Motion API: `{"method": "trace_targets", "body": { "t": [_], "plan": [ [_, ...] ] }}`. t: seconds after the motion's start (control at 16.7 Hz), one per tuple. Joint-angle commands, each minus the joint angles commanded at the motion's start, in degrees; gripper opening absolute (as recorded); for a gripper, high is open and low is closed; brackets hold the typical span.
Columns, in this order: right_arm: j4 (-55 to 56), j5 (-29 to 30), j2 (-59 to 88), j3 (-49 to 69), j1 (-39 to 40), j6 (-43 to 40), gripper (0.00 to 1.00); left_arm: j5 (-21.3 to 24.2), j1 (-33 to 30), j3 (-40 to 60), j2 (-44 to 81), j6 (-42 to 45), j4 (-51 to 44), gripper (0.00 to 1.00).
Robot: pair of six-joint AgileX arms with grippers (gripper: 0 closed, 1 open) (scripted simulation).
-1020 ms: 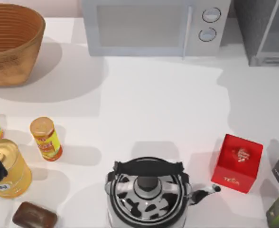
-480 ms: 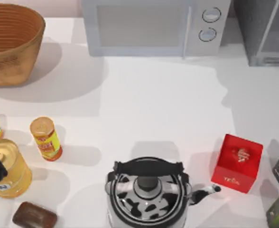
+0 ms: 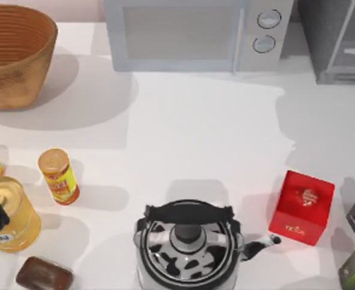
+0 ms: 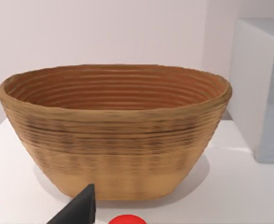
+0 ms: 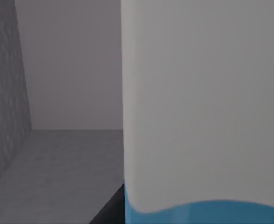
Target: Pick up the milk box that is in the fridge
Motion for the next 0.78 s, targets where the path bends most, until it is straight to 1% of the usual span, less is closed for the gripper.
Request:
{"method": "trace_targets", "body": {
  "t": [0.24,0.42,0.6,0.78],
  "plan": [
    [-0.11,0.05,-0.25,0.14,0.42,0.00,0.00,0.00,0.00,0.00,0.00,0.00,0.00,1.00],
    [-0.86,-0.13,-5.41,-0.26,1.56,-0.57,0.00,0.00,0.00,0.00,0.00,0.00,0.00,1.00],
    [-4.10,0.01,-15.78,-2.09,3.79,-1.22,0.00,0.00,0.00,0.00,0.00,0.00,0.00,1.00],
    [-11.05,1.41,-31.22,-6.73,6.50,-1.56,0.00,0.00,0.00,0.00,0.00,0.00,0.00,1.00]
  ]
}}
